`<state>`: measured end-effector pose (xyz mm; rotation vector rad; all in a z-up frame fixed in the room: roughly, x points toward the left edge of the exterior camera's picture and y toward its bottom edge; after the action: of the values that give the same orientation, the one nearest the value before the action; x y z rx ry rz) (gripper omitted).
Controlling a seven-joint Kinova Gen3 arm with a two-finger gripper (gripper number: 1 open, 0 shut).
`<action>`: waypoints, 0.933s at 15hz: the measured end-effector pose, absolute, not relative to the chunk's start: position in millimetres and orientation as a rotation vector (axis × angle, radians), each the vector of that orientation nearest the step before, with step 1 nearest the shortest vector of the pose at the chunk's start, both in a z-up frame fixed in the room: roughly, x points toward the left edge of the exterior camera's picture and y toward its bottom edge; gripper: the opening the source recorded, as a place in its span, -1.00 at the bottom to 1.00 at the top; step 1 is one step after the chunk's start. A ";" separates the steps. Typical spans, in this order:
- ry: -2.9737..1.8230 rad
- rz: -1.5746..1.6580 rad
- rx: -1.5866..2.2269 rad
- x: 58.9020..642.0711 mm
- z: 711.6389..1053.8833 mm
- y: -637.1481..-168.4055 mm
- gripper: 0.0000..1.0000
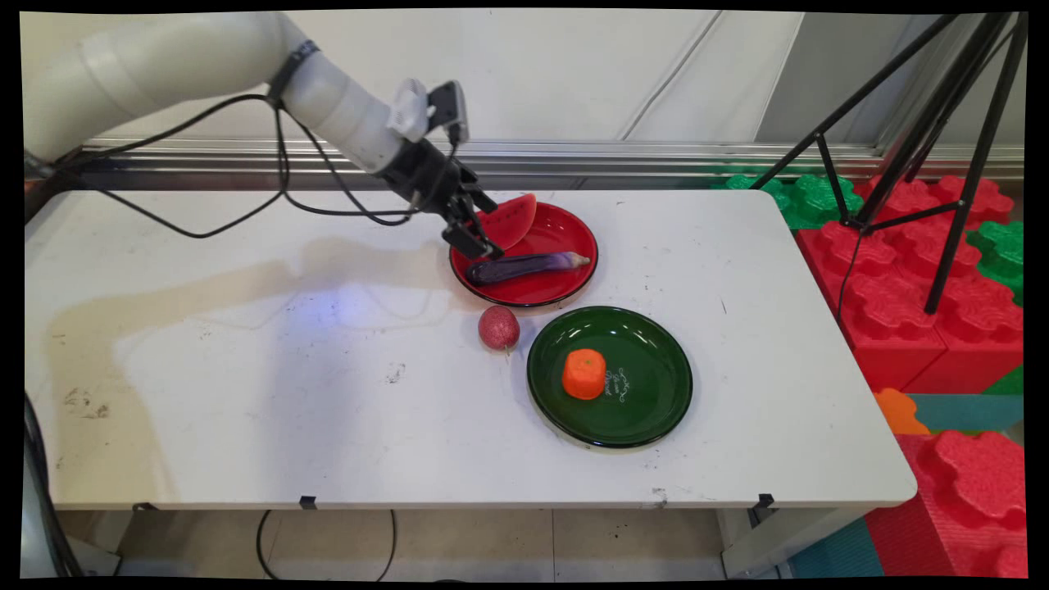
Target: Pick up the eggplant from the red plate
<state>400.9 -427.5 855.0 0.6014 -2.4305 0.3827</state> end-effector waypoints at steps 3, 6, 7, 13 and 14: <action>-2.469 0.377 0.603 389.3 840.2 -442.3 1.00; -2.503 0.366 0.606 378.1 827.1 -454.4 1.00; -2.515 0.362 0.606 374.4 823.0 -458.4 1.00; -2.579 0.342 0.608 358.9 803.0 -476.8 1.00; -2.589 0.339 0.605 356.4 800.2 -479.9 1.00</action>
<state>356.4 -479.9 800.2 0.6047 -2.5890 0.3386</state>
